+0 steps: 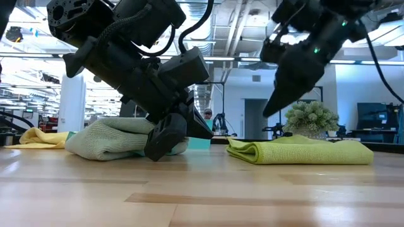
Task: Fold microfiber towels
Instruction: Fold the light green microfiber cloth
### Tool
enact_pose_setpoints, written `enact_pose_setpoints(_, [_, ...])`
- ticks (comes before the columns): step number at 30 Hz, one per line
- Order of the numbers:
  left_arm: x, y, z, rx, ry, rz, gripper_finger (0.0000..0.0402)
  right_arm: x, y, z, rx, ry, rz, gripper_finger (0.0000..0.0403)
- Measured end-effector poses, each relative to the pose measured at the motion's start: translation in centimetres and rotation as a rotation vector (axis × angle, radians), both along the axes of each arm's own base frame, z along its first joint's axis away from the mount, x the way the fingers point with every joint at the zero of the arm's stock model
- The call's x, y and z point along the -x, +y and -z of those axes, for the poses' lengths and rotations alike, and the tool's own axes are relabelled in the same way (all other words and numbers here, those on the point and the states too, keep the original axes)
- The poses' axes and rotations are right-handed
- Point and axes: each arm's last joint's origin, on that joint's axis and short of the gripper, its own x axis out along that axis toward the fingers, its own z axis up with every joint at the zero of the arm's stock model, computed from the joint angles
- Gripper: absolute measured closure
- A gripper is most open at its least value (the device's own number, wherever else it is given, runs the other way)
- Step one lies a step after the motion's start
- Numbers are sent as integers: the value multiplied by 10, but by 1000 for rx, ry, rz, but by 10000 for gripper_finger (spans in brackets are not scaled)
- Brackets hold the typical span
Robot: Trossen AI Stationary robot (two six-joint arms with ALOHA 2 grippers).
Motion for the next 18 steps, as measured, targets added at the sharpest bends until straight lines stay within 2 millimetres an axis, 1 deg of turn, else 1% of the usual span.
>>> enact_pose_setpoints(2, [0,0,0,0,0,0,401,6,4,-6,-17,-8,-30,281])
enact_pose_setpoints(4, [0,0,0,0,1,0,401,13,8,-3,-45,-13,-46,295])
enact_pose_setpoints(8, [0,0,0,0,2,0,401,28,8,23,-115,-11,37,337])
enact_pose_setpoints(11, [0,0,0,0,1,0,401,41,3,47,-138,13,169,370])
enact_pose_setpoints(13, [0,0,0,0,1,0,401,48,1,58,-118,41,250,390])
enact_pose_setpoints(15, [0,0,0,0,1,1,401,51,0,63,-106,40,289,395])
enact_pose_setpoints(18, [0,1,0,2,2,0,401,51,0,63,-106,38,286,383])
